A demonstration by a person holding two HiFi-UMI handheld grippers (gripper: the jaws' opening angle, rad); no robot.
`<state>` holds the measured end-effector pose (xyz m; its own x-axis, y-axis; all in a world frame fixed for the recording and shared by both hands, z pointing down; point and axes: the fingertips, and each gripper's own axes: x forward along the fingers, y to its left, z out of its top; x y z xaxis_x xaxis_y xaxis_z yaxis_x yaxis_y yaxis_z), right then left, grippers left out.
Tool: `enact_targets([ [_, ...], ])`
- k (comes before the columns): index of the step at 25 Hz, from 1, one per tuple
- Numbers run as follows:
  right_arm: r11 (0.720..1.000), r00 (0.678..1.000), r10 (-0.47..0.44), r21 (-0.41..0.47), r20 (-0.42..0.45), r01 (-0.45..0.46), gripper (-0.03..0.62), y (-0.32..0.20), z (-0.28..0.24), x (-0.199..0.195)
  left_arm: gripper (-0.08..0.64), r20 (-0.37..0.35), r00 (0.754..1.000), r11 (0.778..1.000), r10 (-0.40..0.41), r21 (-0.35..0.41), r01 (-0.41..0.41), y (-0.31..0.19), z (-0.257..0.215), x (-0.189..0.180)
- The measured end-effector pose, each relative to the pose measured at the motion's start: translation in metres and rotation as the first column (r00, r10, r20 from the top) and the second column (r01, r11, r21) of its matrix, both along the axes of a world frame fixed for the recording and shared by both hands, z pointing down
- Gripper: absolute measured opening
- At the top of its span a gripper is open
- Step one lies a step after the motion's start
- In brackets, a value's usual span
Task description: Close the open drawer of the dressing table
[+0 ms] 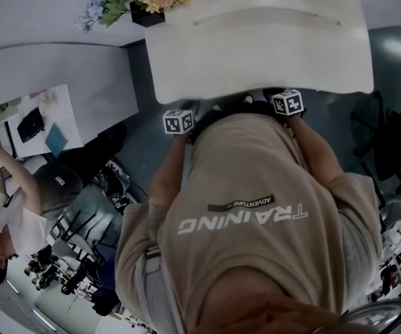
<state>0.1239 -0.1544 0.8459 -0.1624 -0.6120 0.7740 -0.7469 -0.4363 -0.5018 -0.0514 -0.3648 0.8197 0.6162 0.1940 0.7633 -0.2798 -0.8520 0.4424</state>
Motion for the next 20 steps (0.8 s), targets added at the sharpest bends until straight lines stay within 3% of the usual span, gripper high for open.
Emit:
enact_targets([
  [5, 0.999, 0.999, -0.031, 0.032, -0.042, 0.032, -0.005, 0.004, -0.014, -0.012, 0.0, -0.033, 0.998, 0.998, 0.055, 0.024, -0.054, 0.011, -0.011, -0.013],
  [9, 0.995, 0.991, -0.031, 0.085, -0.127, 0.042, -0.005, 0.008, -0.043, -0.019, 0.0, -0.098, 0.993, 0.997, 0.06, 0.045, -0.056, 0.015, -0.036, -0.019],
  [14, 0.985, 0.986, 0.05, 0.173, -0.159, -0.022, -0.005, 0.008, -0.079, -0.023, 0.0, -0.198, 0.98, 0.995, 0.024, 0.095, -0.006, 0.005, -0.075, -0.016],
  [17, 0.975, 0.962, 0.101, 0.218, -0.255, -0.044, -0.005, 0.005, -0.111, -0.01, 0.0, -0.27, 0.963, 0.993, -0.012, 0.106, 0.042, -0.002, -0.102, -0.009],
  [20, 0.974, 0.929, 0.076, 0.226, -0.361, 0.009, -0.005, -0.006, -0.144, -0.001, 0.0, -0.341, 0.94, 0.985, 0.002, 0.165, 0.058, -0.01, -0.136, 0.002],
])
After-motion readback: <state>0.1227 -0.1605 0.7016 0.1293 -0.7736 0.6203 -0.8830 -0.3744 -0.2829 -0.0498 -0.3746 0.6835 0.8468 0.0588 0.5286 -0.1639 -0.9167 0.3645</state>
